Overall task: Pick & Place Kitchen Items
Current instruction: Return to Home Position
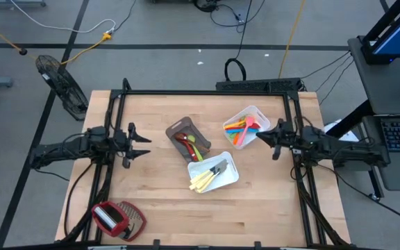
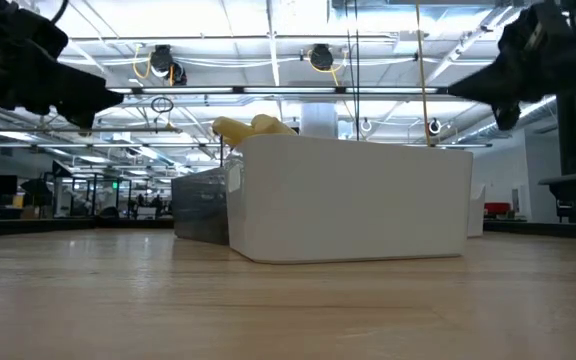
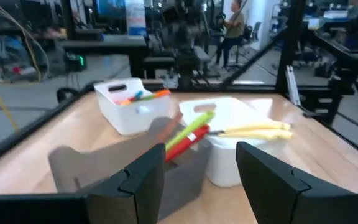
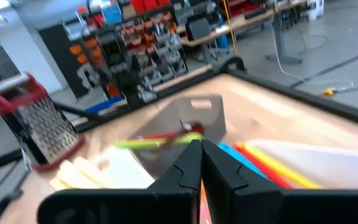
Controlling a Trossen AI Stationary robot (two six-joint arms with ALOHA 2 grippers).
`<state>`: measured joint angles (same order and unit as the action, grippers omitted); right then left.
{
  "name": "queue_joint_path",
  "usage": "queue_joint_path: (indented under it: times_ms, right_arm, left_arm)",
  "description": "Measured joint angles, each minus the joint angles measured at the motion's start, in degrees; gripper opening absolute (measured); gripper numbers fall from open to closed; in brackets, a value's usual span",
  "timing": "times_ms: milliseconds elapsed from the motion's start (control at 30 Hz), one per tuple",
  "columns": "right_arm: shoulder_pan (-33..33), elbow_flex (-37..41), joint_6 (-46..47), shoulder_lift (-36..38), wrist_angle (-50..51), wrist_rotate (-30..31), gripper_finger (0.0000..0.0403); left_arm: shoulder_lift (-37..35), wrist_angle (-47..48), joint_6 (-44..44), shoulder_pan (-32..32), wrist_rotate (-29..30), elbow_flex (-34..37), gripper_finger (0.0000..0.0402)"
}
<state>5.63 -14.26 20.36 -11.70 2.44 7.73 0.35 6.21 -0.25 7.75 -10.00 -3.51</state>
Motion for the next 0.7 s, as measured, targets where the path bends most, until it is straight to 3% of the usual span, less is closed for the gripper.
queue_joint_path:
  times_ms: [300, 500, 700]
  right_arm:
    - [0.0, 5.2, -0.3, 0.0, 0.0, 2.1, 0.0001]
    - [0.0, 5.9, -5.4, 0.0, 1.4, 4.6, 0.0001]
    - [0.0, 5.9, -4.7, 0.0, 2.6, 4.4, 0.0001]
  left_arm:
    - [0.3, -1.0, 2.8, 0.0, 0.6, 0.1, 0.0202]
    - [0.3, -0.8, 2.9, 0.0, 2.1, 0.1, 0.0202]
    - [0.4, -0.3, 3.1, 0.0, 4.1, 0.1, 0.0202]
